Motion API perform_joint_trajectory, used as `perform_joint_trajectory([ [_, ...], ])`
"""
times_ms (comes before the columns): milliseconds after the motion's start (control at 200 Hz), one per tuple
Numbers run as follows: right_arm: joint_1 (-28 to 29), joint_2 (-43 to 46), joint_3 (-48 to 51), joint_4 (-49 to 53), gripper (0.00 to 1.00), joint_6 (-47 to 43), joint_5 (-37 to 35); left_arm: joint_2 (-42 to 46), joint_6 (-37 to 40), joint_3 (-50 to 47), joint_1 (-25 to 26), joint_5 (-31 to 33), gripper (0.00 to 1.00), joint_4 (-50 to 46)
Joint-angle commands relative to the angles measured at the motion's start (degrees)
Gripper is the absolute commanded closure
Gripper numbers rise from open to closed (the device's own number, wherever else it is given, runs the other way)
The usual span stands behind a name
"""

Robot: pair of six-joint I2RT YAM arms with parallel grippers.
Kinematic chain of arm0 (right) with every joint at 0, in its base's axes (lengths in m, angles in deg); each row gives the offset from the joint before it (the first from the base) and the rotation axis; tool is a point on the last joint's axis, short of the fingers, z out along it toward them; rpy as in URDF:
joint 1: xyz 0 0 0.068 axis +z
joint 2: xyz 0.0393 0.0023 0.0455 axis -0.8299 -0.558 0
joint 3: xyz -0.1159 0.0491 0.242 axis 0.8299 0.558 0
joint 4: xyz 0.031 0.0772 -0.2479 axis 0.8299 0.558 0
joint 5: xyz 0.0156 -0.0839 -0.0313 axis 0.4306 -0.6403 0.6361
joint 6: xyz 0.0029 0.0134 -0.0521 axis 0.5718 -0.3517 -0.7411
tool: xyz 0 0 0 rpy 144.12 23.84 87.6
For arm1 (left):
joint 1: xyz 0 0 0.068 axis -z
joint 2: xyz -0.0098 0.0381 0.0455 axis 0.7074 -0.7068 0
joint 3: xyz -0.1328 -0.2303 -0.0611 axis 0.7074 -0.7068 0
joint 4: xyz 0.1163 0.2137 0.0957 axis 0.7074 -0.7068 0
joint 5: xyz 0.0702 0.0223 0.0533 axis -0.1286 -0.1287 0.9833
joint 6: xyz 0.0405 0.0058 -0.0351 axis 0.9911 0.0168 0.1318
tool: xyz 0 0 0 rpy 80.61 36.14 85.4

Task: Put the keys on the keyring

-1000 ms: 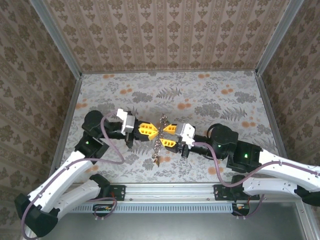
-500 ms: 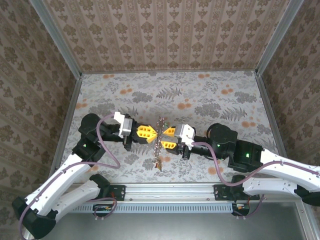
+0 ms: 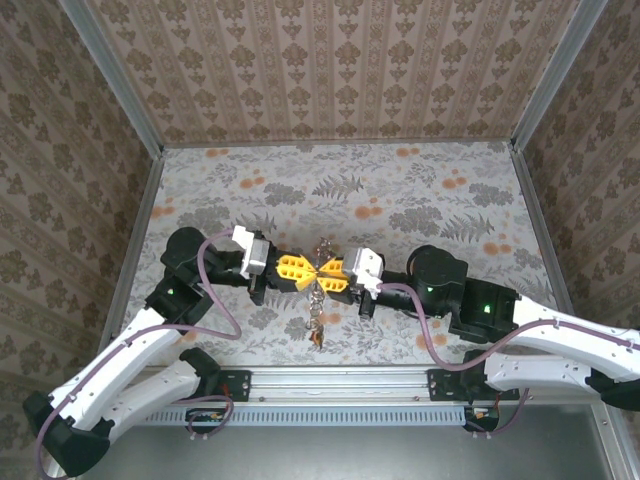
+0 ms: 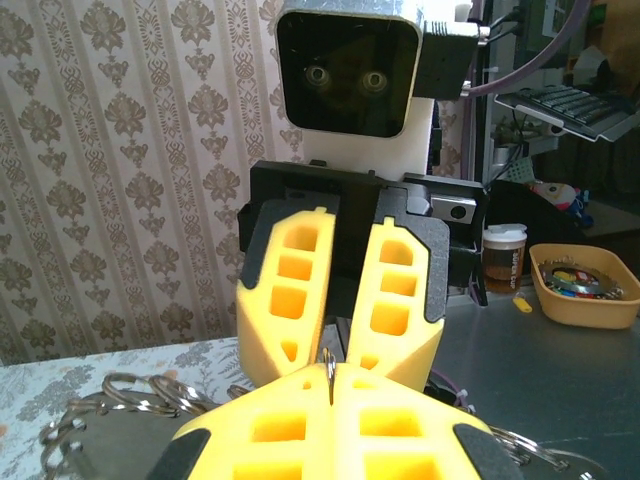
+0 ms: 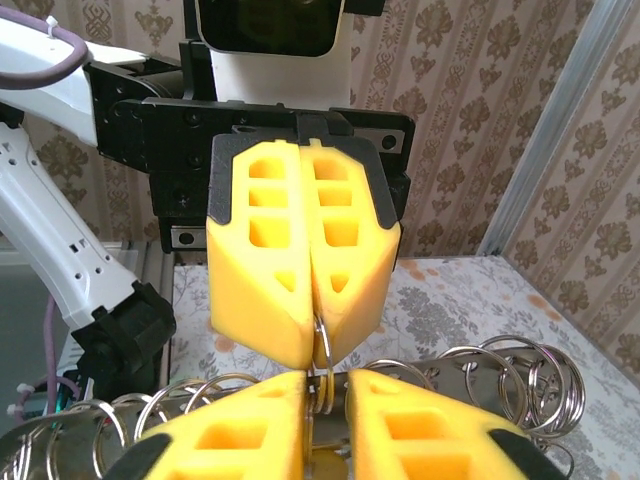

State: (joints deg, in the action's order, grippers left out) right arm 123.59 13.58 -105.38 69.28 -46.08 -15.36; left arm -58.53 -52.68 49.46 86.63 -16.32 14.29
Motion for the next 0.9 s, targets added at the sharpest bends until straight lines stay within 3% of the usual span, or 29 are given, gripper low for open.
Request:
perform_joint_trajectory([
  [0, -0.34, 0.12, -1.65, -1.92, 0.92, -0.07, 0.1, 0.76, 0.88, 0.89, 0.67, 0.3, 1.0, 2.03],
  [95, -0.36, 0.56, -1.56, -1.64, 0.97, -0.55, -1.36, 0.76, 1.34, 1.06, 0.63, 0.56, 1.0, 1.15],
  [185, -0.44, 0.52, -2.92, 1.37, 1.0, -1.6, -5.09, 0.93, 4.81, 3.22, 0.8, 1.38, 1.0, -5.63],
  [260, -0.84, 0.25, -4.55, 4.66, 1.0, -3.22, -7.53, 0.61, 10.61, 6.66, 1.08, 1.86, 1.0, -16.46],
  [375, -1.49, -0.5, -7.27, 10.69, 1.0, -6.21, -11.24, -1.1, 21.78, 14.95, 1.79, 6.77, 0.84, -37.2],
  [440, -2.08, -0.96, -8.72, 13.89, 1.0, -7.82, -11.47, -1.97, 26.0, 18.86, 1.97, 11.02, 0.78, -44.28],
  [535, -2.73, -3.39, -12.6, 19.89, 1.0, -10.28, -11.31, -3.88, 30.93, 23.29, 2.73, 16.36, 0.77, -52.47],
  [690, -2.86, -6.98, -17.05, 26.32, 1.0, -12.33, -10.79, -6.77, 35.06, 26.72, 5.38, 21.92, 0.77, -56.83],
  [900, -3.73, -9.58, -19.42, 30.06, 1.0, -10.61, -8.77, -10.29, 38.11, 28.72, 6.67, 22.72, 0.77, -56.37],
])
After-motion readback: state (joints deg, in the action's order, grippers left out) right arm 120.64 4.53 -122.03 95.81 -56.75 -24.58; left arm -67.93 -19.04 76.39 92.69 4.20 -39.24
